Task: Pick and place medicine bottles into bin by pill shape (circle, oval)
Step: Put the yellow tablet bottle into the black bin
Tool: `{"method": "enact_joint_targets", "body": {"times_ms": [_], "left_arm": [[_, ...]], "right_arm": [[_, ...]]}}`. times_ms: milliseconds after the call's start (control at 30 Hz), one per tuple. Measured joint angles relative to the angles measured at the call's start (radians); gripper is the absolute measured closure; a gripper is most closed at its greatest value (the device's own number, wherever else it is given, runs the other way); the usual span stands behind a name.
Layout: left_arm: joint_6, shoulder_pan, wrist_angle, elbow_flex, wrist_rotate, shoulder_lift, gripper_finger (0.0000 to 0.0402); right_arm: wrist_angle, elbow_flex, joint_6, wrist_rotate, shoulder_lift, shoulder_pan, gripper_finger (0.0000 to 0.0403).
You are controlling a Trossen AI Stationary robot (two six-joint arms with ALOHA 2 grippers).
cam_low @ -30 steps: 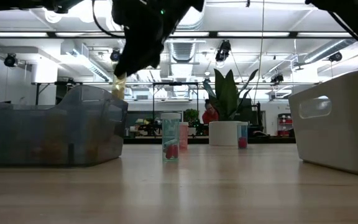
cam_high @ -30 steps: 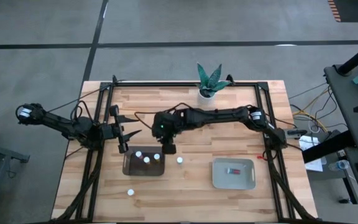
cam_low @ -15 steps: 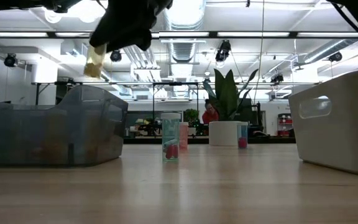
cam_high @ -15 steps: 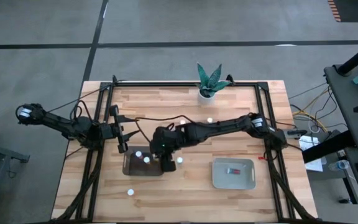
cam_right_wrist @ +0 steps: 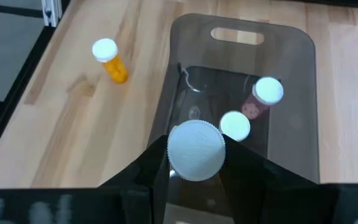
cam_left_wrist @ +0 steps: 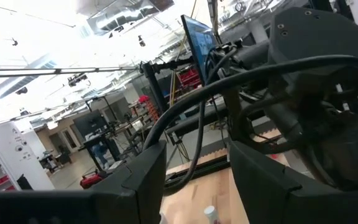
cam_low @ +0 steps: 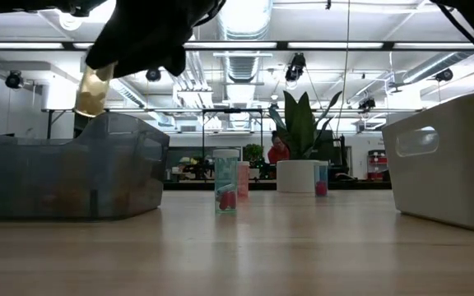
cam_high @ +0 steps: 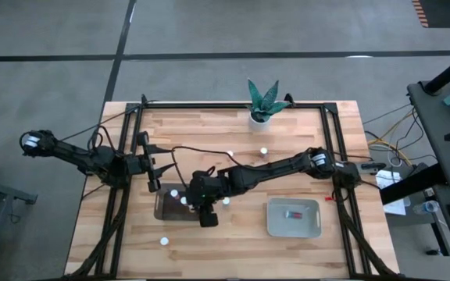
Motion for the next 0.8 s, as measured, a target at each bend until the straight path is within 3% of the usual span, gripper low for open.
{"method": "enact_joint_targets", "body": {"times_ms": [800], "left_arm": [[0.0, 0.0, 0.0, 0.0, -0.002, -0.001, 0.024]], "right_arm": [[0.053, -0.021, -0.06, 0.024, 0.07, 0.0, 0.0287]]}}
